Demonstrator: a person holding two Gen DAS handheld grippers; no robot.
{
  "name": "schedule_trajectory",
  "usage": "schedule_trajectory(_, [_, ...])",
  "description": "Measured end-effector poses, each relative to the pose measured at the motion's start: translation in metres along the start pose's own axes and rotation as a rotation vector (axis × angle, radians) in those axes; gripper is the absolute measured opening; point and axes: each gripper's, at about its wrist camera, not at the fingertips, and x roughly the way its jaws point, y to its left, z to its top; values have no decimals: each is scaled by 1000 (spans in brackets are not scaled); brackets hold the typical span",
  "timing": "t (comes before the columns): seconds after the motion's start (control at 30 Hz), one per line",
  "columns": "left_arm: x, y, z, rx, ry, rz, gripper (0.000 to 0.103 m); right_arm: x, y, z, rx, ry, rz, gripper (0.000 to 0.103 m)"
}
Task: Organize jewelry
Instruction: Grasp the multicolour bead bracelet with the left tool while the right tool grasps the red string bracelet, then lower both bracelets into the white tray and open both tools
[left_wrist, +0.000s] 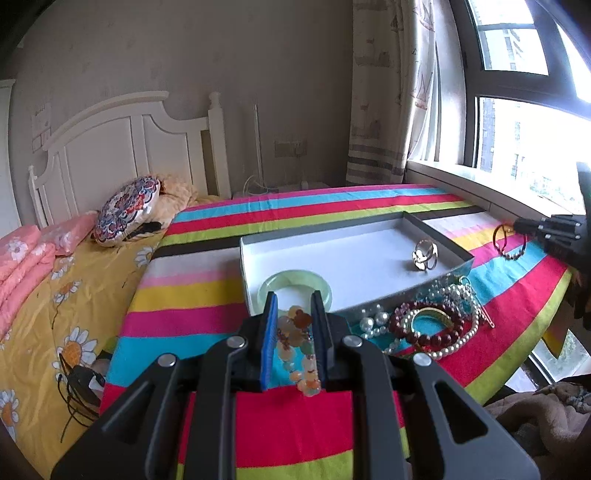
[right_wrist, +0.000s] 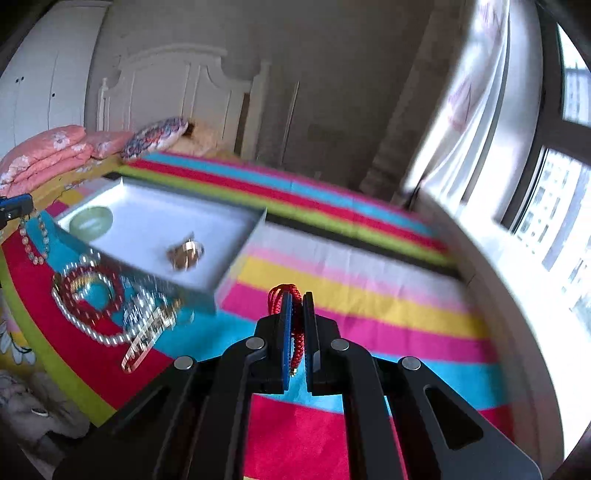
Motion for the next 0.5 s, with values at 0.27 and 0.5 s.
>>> schedule_trajectory(0.27, [1,-7,24,20,-33,-29,17,-14,13,31,-51,-70,23,5])
schedule_trajectory(0.5, [19,-22,46,54,-29,-70,18,1,40,53,-112,-87,73,5])
